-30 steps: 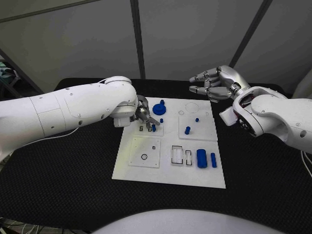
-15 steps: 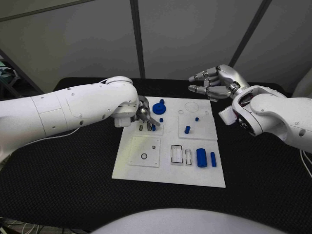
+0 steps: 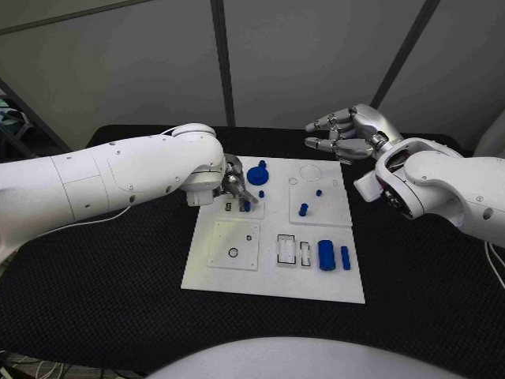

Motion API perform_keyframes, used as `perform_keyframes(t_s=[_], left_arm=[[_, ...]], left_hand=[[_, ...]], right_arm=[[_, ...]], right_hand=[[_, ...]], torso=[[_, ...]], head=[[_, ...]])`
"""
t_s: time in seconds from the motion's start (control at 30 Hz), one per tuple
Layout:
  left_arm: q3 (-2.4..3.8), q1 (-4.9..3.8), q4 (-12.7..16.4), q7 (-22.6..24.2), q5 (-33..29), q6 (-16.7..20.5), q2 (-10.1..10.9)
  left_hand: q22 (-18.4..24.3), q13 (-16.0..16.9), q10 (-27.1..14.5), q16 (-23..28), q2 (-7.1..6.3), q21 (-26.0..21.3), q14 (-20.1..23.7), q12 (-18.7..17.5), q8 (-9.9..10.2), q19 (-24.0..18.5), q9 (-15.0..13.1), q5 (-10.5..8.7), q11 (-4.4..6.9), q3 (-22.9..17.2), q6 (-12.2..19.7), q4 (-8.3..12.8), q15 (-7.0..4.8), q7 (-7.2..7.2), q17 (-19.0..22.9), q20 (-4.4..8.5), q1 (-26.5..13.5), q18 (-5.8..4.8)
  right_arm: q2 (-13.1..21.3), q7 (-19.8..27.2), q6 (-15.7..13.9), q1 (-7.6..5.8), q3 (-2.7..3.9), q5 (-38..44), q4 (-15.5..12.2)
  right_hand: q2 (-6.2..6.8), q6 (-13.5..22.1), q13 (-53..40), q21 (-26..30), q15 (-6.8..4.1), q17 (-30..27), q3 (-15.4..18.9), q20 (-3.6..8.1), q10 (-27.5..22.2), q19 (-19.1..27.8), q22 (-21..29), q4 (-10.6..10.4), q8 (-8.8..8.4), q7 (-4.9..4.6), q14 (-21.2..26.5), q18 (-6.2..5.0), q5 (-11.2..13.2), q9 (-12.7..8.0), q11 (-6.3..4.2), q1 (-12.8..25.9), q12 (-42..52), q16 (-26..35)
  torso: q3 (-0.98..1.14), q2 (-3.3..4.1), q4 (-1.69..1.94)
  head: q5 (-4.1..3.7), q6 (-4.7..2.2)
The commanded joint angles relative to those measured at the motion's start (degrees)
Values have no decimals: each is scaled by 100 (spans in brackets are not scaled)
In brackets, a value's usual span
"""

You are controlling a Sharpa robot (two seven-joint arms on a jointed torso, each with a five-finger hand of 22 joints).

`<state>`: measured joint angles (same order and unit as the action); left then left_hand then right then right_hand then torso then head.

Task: Assemble the parts on the task board

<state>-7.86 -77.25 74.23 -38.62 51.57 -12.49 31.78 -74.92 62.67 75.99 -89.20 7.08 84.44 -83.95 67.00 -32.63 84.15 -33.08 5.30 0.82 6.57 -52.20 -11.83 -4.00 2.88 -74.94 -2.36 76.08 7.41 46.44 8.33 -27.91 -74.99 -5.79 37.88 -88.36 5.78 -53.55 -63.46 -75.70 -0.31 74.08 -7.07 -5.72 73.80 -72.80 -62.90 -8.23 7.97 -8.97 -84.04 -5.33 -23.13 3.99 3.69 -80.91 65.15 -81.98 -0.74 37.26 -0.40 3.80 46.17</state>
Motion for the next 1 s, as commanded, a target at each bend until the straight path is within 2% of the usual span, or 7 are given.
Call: perform_keyframes(t_s=[0.03, 0.17, 0.3, 0.4, 0.43, 0.67, 1.0], left_arm=[[1, -8, 27, 96, -114, 102, 14], [1, -8, 51, 123, -232, 118, 42], [1, -8, 86, 141, -345, 137, 82], [1, -8, 121, 147, -392, 154, 119], [1, -8, 136, 150, -403, 163, 135], [2, -7, 298, 206, -430, 330, 296], [3, -6, 667, 381, -65, 874, 564]], left_hand=[[-558, -14, 6, -18, 52, -10, -579, 1, -14, 148, -17, 39, 50, -204, 58, 130, -60, -12, -1425, 56, 231, -526], [-555, -36, -28, -19, 104, -17, -579, -42, 35, 144, -27, 53, 74, -580, 112, 315, -86, -34, -1426, 85, 534, -525], [-549, -68, -55, -16, 22, -29, -578, -98, 81, 138, -50, 61, 69, -1112, 163, 475, -87, -18, -1423, 102, 725, -523], [-548, -104, -46, -13, -278, -41, -577, -142, 88, 135, -120, 48, 61, -1845, 175, 490, -59, 19, -1420, 83, 552, -521], [-547, -113, -38, -12, -449, -48, -577, -152, 84, 133, -158, 31, 67, -2184, 176, 470, -56, 51, -1419, 76, 405, -520], [-545, -191, -24, -5, -1011, -79, -574, -214, -2, 130, -381, 10, 50, -3634, 188, 631, -49, 15, -1410, 61, -154, -516], [-575, -167, 29, -28, -1166, -74, -584, -182, -69, 145, -510, -4, 44, -4123, 195, 799, -57, 12, -1439, 69, -368, -519]], right_arm=[[-13, -14, 64, -13, 4, -37, 9], [-23, -28, 86, -13, 4, -41, 28], [-34, -42, 107, -13, 3, -45, 48], [-43, -51, 119, -13, 3, -47, 63], [-47, -54, 123, -13, 3, -48, 69], [-60, -63, 143, -12, 3, -58, 102], [-52, -67, 146, -12, 3, -76, 126]], right_hand=[[6, 2, 7, 16, -29, 5, -24, -4, -36, 40, 0, -6, 12, 12, -231, -40, -15, -8, -5, 36, -14, 20], [6, 2, 7, 16, -29, 5, -24, -4, -36, 40, 0, -6, 12, 12, -231, -40, -15, -8, -5, 36, -14, 20], [4, 4, 7, 17, -29, 2, -26, -4, -32, 37, -1, -7, 11, 13, -232, -40, -18, -9, -5, 39, -12, 23], [4, 4, 7, 17, -29, 2, -26, -4, -32, 37, -1, -7, 11, 13, -232, -40, -18, -9, -5, 39, -12, 23], [4, 4, 7, 17, -29, 2, -26, -4, -32, 37, -1, -7, 11, 13, -232, -40, -18, -9, -5, 39, -12, 23], [5, 9, 11, 22, -29, -1, -25, -3, -31, 38, 5, -14, 9, 11, -232, -41, -18, -10, -4, 52, -15, 27], [4, 11, 15, 23, -28, -3, -25, -3, -30, 36, 5, -19, 8, 11, -233, -40, -18, -10, -3, 62, -17, 29]], torso=[[0, -2, -2], [-2, 0, -4], [0, -3, 2], [3, -3, 7], [4, -3, 6], [1, -4, 3], [8, 2, 0]], head=[[2, 6], [4, 10], [8, 13], [7, 7], [11, 10], [29, 4], [51, 2]])
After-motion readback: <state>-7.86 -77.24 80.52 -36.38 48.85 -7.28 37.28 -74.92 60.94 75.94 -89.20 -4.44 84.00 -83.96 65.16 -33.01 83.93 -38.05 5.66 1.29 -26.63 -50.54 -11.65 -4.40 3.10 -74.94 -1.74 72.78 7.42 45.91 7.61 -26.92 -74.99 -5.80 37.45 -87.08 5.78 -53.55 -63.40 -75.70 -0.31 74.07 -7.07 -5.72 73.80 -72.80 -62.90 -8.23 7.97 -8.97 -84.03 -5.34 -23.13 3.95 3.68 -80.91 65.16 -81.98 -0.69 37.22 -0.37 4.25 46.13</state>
